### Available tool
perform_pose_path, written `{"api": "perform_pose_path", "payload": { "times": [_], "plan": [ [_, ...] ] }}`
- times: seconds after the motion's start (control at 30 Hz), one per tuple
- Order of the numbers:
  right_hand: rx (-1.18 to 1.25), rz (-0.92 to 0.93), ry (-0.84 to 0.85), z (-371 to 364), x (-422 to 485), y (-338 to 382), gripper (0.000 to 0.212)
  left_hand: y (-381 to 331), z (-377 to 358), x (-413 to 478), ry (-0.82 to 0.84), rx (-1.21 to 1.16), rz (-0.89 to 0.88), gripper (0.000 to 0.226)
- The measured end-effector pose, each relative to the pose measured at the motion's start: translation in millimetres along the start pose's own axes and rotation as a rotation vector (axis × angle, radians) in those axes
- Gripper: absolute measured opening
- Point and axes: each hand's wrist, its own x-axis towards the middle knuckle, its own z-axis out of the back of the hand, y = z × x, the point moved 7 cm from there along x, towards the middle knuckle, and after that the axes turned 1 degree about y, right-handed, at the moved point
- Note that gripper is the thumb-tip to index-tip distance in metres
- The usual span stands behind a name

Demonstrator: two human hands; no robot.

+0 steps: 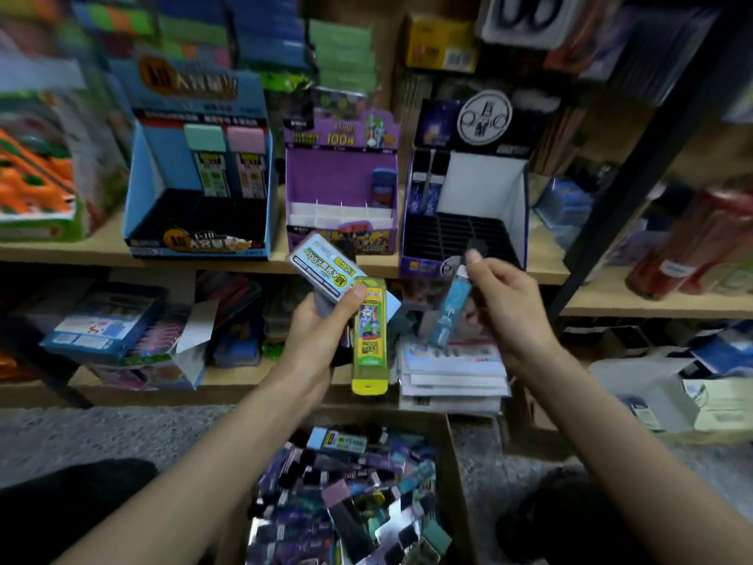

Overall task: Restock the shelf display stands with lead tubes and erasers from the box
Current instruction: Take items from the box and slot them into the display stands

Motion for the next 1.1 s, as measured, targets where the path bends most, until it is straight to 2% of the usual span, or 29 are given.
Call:
{"api": "perform_pose_path", "payload": {
  "times": [0.17,0.23,0.33,0.43,0.53,0.67,0.77,0.93,1.1],
  "plan": [
    [-0.005,0.200,-0.117,35,56,66,0.019,-55,-2,30,0.023,0.089,-0.131,0.019],
    [-0.083,0.274,-0.128,37,77,86,0.017,-70,0,41,0.028,0.110,-0.157,0.021],
    [-0.277,0.349,-0.091,31,109,98,0.019,-79,3,54,0.035,0.128,-0.196,0.010],
    [-0.458,0.319,-0.003,22,138,87,0.016,-75,9,61,0.021,0.119,-0.196,0.009],
    [-0.609,0.289,0.051,16,155,74,0.032,-64,13,68,0.005,0.113,-0.175,0.008],
    [-0.622,0.296,0.134,10,169,73,0.031,-55,14,70,0.027,0.108,-0.159,0.025],
    [-0.626,0.291,0.197,3,176,70,0.025,-53,15,71,0.033,0.115,-0.151,0.029],
    [-0.554,0.208,0.143,0,181,57,0.023,-50,18,68,0.023,0.127,-0.127,0.033],
    [-0.949,0.328,0.047,-12,177,64,0.036,-50,18,68,0.017,0.116,-0.111,0.036]
  ]
}}
